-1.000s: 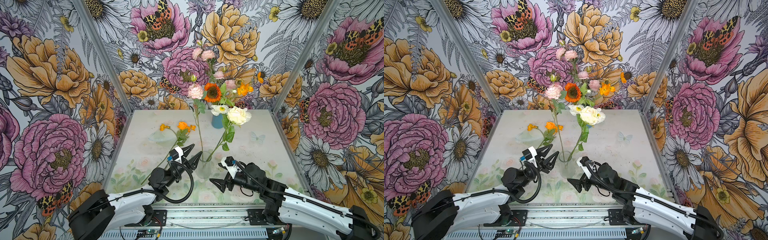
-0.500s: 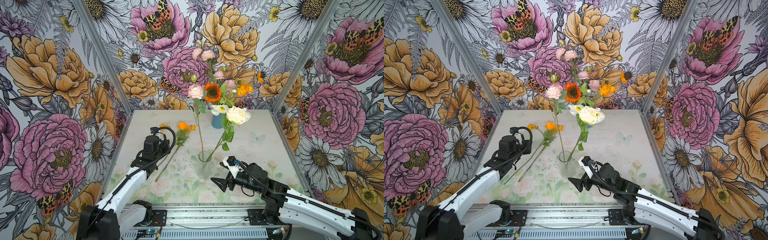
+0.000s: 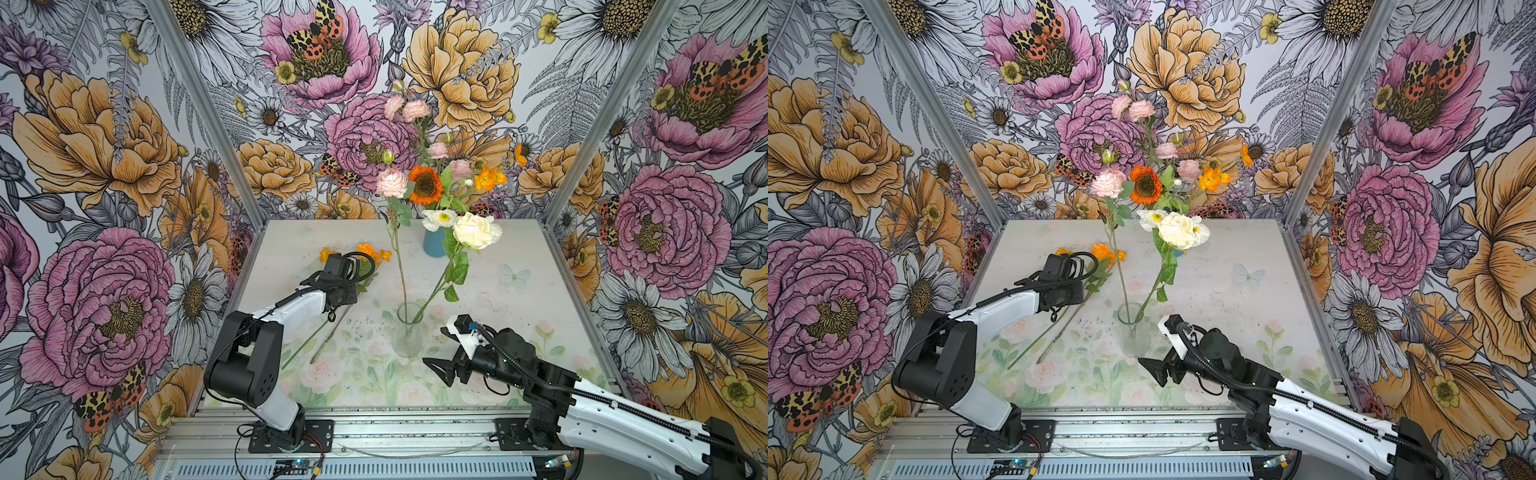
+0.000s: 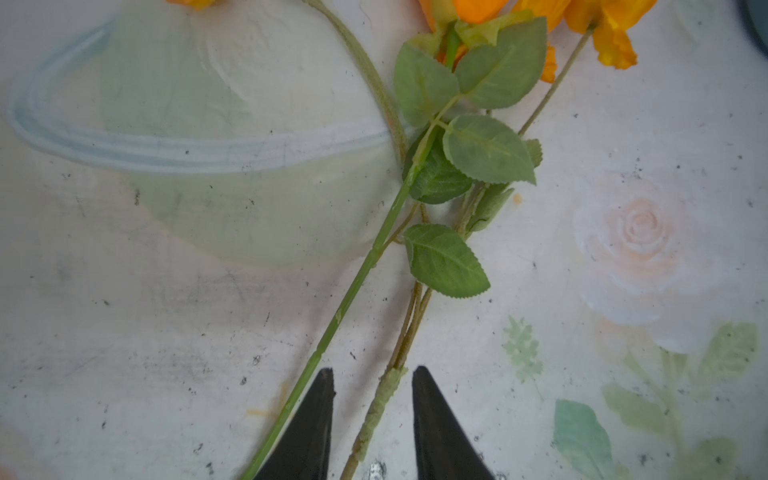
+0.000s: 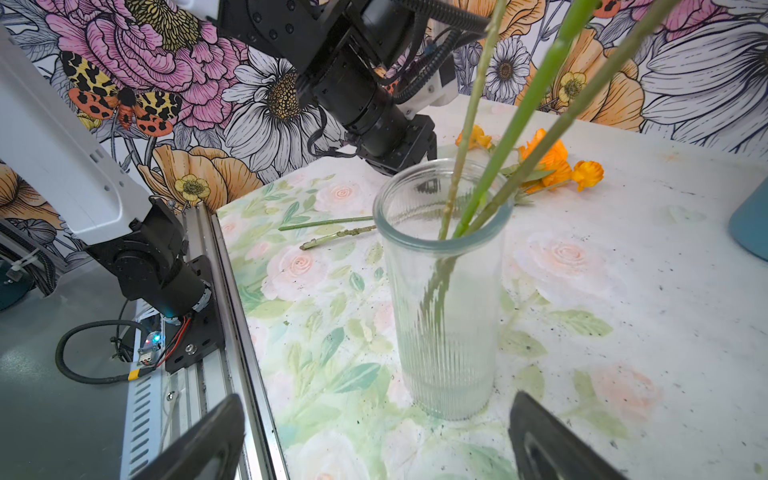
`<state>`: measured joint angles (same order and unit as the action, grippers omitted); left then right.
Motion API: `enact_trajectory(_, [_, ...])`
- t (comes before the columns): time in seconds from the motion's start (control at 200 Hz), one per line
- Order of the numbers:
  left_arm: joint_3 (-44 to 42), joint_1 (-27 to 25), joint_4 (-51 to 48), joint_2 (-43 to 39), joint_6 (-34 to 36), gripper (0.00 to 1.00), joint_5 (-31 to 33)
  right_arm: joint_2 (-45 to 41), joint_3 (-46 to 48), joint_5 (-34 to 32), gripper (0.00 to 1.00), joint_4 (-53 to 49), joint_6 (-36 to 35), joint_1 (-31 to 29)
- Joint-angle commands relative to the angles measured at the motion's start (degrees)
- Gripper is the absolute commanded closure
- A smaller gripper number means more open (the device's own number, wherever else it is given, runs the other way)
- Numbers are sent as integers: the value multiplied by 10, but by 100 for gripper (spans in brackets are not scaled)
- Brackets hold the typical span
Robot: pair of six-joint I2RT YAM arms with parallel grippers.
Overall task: Arrange the flowers into the vase
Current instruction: 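Reach the left gripper down to the remaining orange flower stems, then close the left gripper on the yellow rose stem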
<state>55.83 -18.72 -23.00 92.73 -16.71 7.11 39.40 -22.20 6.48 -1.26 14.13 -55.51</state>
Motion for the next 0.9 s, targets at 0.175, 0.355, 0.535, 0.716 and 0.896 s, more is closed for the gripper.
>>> enact_trajectory(0.175, [23,7,-35,49,31,70,28,-10,-1,6,0,0,-5,1])
enact_trajectory(0.355, [32,14,-35,61,30,66,22,-10,-3,7,1,0,-4,1])
enact_trajectory(0.535, [52,20,-48,84,30,62,18,-10,-3,8,0,0,-4,1])
enact_trajectory(0.716, [79,25,-71,126,26,63,11,-12,-4,9,1,-1,-2,1])
enact_trajectory(0.896, [93,28,-77,159,19,68,-3,-21,1,8,1,-5,-1,1])
